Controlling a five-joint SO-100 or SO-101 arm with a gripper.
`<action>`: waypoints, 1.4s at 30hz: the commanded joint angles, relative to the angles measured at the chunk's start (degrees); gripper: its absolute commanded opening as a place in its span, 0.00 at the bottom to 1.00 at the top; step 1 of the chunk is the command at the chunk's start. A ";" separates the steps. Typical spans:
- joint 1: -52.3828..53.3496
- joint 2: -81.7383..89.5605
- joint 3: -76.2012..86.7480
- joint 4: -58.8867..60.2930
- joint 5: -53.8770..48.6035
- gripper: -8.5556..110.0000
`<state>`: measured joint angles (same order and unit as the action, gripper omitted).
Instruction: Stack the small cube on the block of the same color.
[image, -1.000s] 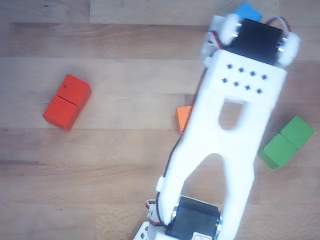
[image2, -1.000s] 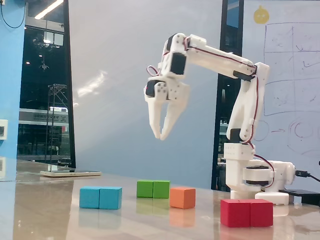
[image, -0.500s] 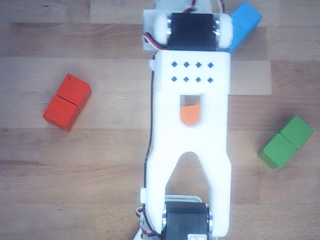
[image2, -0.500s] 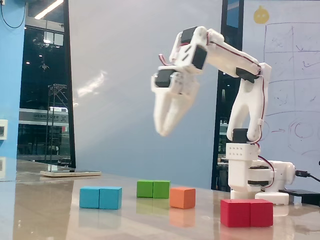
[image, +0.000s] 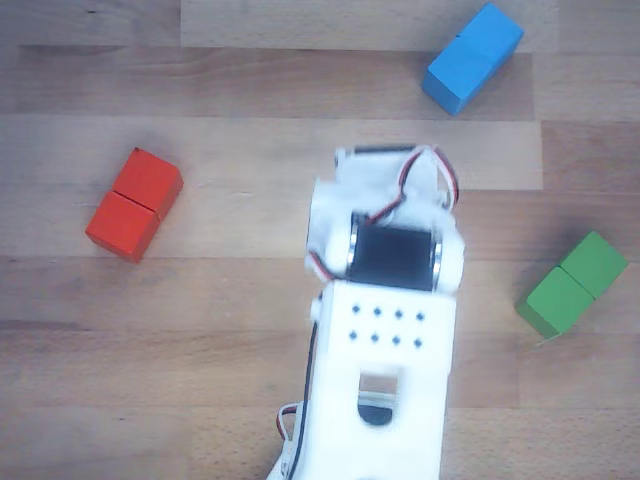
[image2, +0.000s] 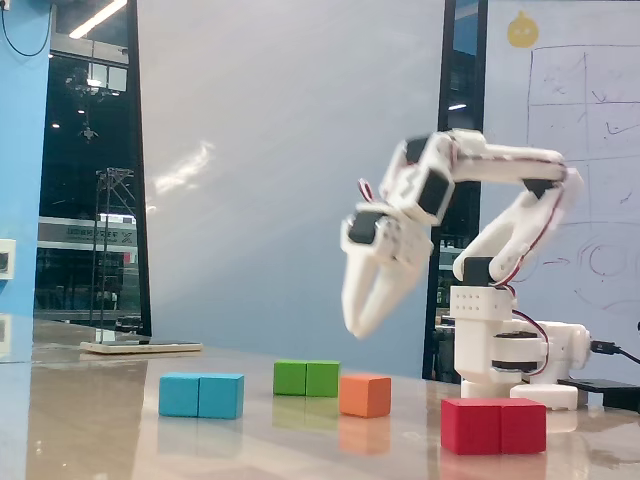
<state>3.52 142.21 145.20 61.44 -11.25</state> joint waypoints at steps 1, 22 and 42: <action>0.53 13.80 8.61 -2.55 0.26 0.07; 0.18 55.99 27.42 14.06 0.35 0.07; -2.37 55.55 29.62 13.27 0.35 0.07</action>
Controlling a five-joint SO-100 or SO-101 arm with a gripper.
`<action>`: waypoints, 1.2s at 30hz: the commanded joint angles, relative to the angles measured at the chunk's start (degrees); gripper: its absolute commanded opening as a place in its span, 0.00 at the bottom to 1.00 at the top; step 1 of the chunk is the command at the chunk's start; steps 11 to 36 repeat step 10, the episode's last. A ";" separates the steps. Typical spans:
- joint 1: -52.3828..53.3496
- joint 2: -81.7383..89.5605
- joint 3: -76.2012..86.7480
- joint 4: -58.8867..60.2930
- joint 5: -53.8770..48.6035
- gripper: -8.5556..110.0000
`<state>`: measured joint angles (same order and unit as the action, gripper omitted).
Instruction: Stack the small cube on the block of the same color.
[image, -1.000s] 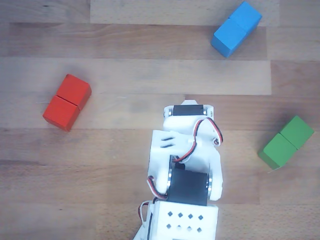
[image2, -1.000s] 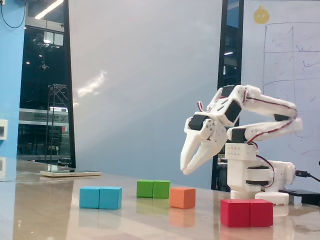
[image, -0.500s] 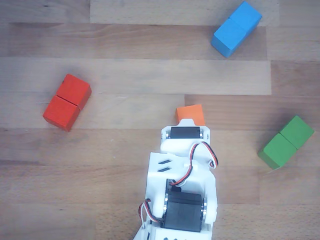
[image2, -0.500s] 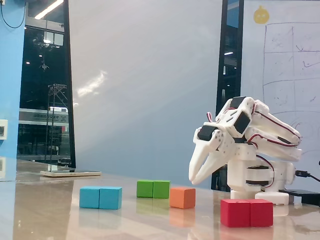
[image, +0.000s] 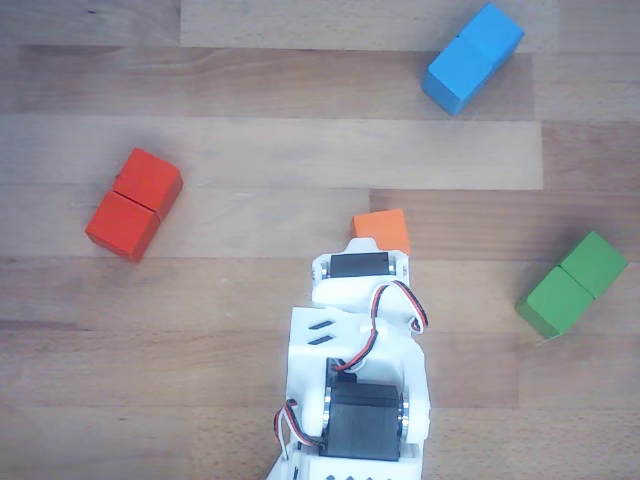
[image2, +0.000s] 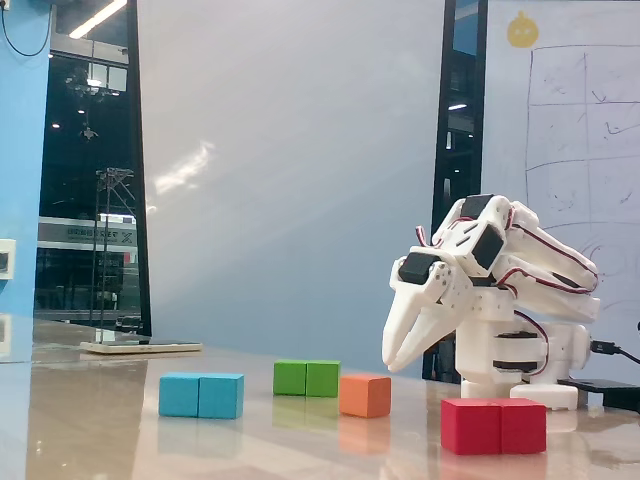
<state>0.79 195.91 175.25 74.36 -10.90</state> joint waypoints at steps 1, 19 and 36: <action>0.53 1.85 -0.44 0.35 0.00 0.07; 0.62 1.85 -0.44 0.35 0.09 0.07; 0.62 1.85 -0.44 0.35 0.09 0.07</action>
